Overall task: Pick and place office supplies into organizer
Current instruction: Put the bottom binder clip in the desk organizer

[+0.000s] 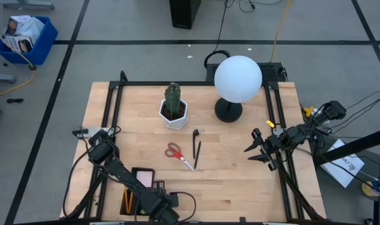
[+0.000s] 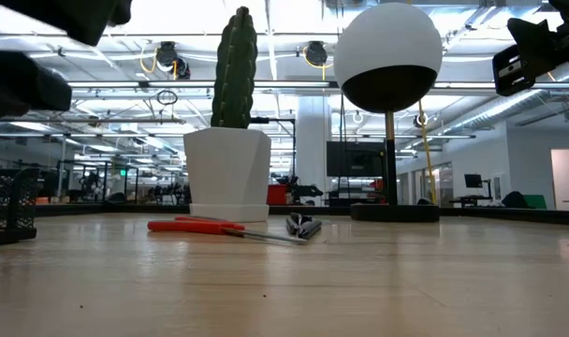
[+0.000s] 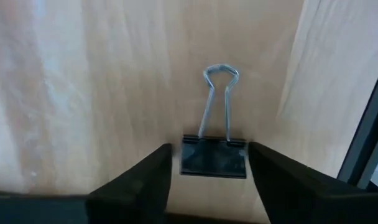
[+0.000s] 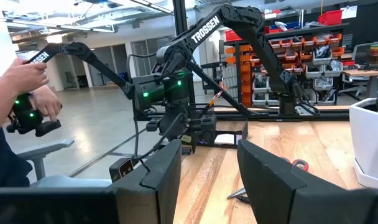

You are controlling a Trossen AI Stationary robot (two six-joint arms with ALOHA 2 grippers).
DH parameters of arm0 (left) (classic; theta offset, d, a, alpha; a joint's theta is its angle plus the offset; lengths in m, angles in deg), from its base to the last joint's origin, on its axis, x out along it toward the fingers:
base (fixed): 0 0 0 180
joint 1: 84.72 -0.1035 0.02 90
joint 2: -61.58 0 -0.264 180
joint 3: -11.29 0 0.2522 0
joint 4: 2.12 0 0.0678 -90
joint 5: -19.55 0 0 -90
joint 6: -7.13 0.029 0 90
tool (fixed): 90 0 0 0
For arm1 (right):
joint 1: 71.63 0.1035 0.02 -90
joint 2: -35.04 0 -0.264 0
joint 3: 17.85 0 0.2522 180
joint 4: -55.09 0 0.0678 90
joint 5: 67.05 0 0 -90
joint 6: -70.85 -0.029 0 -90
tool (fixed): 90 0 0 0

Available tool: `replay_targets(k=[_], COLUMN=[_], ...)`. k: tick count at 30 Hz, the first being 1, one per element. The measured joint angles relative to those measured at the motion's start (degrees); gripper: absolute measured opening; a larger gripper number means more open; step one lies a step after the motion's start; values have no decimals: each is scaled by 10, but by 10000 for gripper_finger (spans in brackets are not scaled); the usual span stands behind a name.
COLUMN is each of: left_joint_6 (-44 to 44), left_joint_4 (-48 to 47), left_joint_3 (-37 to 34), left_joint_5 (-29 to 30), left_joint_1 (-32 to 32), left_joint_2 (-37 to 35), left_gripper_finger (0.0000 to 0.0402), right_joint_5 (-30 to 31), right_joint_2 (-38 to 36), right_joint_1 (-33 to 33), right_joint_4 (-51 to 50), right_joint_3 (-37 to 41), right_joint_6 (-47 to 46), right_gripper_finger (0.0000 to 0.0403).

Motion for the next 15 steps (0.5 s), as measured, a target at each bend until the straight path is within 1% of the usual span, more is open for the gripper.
replay_targets(k=[6, 9, 12, 15], left_joint_6=[6, 0, -6, -15], left_joint_4=[0, 0, 0, 0], left_joint_3=[1, 1, 1, 1], left_joint_5=[-10, -10, -10, -11], left_joint_1=[1, -2, -3, -5], left_joint_2=[2, 2, 2, 2], left_gripper_finger=[162, 145, 148, 167], right_joint_5=[0, 0, 0, 0], right_joint_2=[0, 0, 0, 0], right_joint_1=[0, 0, 0, 0], right_joint_4=[0, 0, 0, 0], right_joint_3=[0, 0, 0, 0], right_joint_6=[0, 0, 0, 0], right_gripper_finger=[153, 153, 153, 153])
